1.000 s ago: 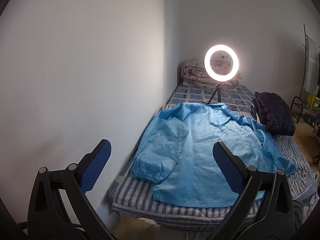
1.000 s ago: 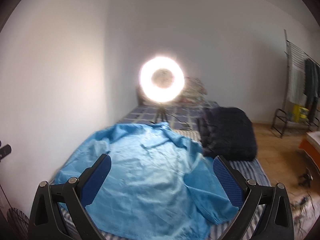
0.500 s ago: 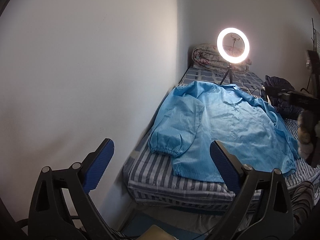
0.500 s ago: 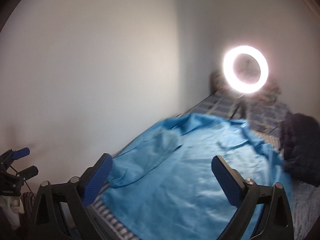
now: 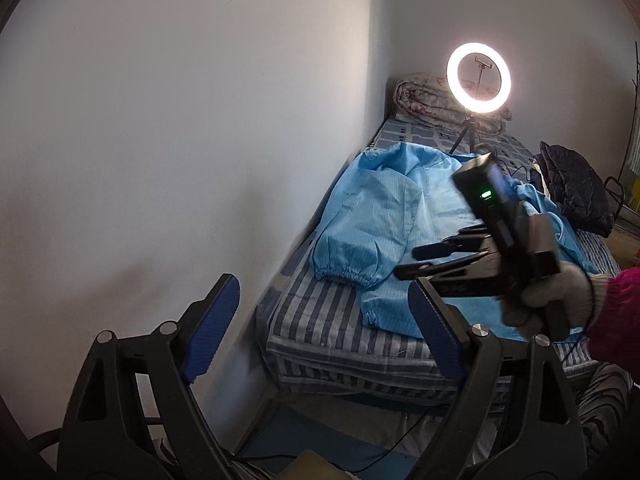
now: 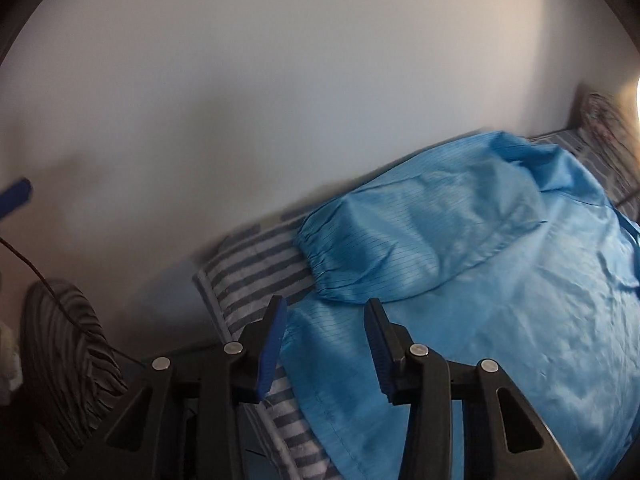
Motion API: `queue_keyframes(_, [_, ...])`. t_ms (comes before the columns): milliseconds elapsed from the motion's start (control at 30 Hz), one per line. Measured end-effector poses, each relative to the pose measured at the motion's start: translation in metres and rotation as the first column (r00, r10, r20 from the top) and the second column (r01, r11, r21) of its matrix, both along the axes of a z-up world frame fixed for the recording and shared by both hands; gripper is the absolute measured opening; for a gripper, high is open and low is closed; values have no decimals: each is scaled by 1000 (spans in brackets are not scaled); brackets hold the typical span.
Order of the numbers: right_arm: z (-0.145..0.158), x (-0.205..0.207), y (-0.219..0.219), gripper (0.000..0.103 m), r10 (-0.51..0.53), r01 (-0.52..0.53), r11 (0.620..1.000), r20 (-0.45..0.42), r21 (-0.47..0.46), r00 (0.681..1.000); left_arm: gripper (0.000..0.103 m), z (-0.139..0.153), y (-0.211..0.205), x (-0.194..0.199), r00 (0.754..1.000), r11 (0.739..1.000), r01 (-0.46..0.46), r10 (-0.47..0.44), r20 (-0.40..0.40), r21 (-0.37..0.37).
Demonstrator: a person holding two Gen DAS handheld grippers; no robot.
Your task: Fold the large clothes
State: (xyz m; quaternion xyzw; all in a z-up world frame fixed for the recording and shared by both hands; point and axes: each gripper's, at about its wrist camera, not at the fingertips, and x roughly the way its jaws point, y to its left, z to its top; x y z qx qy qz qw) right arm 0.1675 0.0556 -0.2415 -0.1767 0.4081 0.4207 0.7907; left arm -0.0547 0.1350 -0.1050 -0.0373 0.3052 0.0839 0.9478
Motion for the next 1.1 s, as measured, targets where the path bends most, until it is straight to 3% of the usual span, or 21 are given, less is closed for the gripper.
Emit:
queue_keyframes(267, [-63, 31, 51, 45, 45, -47, 985, -17, -163, 999, 89, -6, 11, 0, 999, 999, -39, 38, -28, -15])
queue_keyframes(500, [-84, 33, 72, 41, 79, -67, 963, 34, -263, 996, 89, -13, 17, 6, 998, 998, -55, 54, -46, -31])
queue_keyframes(667, [-87, 37, 69, 15, 87, -76, 962, 31, -261, 996, 89, -16, 19, 10, 997, 997, -54, 51, -50, -58])
queue_keyframes(867, [-71, 47, 48, 9, 81, -74, 980, 31, -182, 996, 88, -21, 12, 16, 999, 999, -23, 21, -45, -49])
queue_keyframes(1100, [-54, 54, 3, 9, 92, -87, 984, 26, -154, 995, 72, -32, 2, 46, 998, 993, 17, -25, -66, -118])
